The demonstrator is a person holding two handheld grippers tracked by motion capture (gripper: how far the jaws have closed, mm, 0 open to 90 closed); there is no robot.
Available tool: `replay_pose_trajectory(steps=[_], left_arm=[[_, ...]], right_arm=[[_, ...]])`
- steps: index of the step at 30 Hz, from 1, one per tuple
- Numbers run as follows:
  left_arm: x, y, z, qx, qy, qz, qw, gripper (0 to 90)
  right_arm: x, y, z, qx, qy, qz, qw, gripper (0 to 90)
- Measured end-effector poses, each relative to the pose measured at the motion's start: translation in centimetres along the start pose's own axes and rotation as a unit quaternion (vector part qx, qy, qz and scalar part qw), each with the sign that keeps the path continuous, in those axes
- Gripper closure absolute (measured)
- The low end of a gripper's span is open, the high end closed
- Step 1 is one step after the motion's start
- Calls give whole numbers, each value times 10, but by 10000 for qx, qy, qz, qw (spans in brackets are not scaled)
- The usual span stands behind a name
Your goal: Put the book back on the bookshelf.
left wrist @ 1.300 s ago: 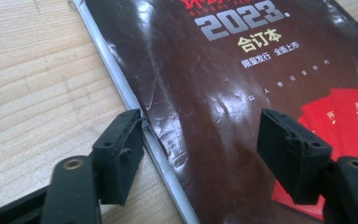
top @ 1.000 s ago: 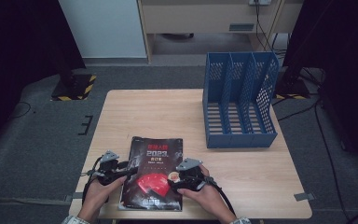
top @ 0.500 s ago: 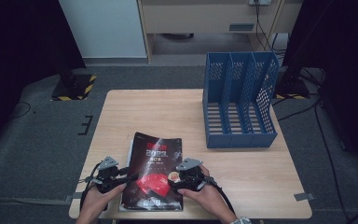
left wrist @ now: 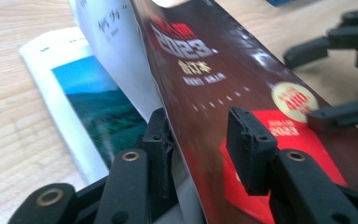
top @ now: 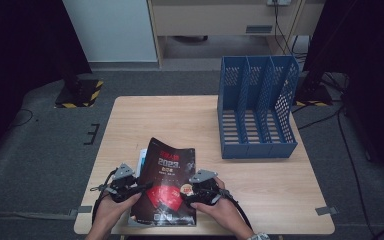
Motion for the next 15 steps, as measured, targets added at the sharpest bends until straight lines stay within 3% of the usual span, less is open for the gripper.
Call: replay_pose_trajectory(steps=[4,9,13,15], left_arm=[[1,7,0,-47,-29,42,10000,628],[-8,21,5,7,-93,266,9996,623],[-13,33,5,-54,20,439,9990,704],[-13,36,8,20,-35,445,9990,770]], right_arm=[[0,0,0,1,-15,10,10000,208],[-1,-1,-1,1,3,-3,10000,210],[-2,-1,-1,1,5,18,10000,205],[-2,-1,-1,-25,-18,43,10000,166]])
Point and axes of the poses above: each handheld gripper's, and its own axes: y roughly forward along the jaws, z roughly out of its top, x roughly to its right, the point moved 9 cm from there along y, roughly forward along the jaws, and after that the axes turned 8 degrees about x, right-handed, at the moved point
